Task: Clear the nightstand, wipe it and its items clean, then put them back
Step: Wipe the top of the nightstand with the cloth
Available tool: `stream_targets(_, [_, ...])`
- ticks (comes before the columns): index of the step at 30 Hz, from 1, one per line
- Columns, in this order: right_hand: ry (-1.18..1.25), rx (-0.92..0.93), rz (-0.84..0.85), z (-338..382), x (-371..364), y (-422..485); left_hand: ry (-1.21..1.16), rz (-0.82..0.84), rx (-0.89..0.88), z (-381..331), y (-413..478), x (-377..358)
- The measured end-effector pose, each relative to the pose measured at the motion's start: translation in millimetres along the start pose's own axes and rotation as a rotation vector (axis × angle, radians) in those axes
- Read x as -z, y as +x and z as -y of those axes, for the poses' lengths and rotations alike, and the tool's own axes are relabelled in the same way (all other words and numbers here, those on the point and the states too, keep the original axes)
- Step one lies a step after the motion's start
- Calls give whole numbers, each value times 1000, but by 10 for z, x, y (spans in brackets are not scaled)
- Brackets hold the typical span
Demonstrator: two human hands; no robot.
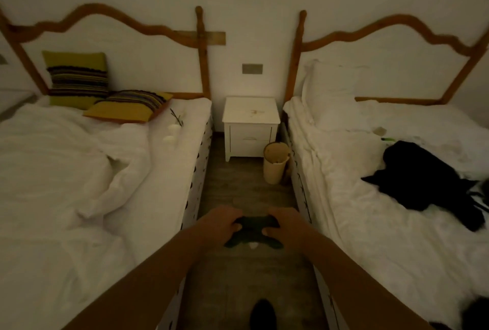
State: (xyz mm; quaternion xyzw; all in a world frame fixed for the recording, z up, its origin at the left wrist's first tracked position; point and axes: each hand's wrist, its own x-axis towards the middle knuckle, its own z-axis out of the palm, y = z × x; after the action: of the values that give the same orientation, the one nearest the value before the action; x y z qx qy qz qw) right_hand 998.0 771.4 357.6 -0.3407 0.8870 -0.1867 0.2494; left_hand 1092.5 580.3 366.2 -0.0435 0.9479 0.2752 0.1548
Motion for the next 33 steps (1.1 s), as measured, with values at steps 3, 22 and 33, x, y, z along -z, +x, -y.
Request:
stream_targets(3, [-44, -7, 5, -173, 456, 714, 17, 13, 23, 25, 666, 394])
stream_targets(22, [-94, -40, -54, -389, 1998, 4975, -99, -109, 106, 1679, 4262, 2496])
stream_targets(33, [-115, -73, -183, -342, 2706, 6758, -185, -140, 128, 2585, 5874, 3576])
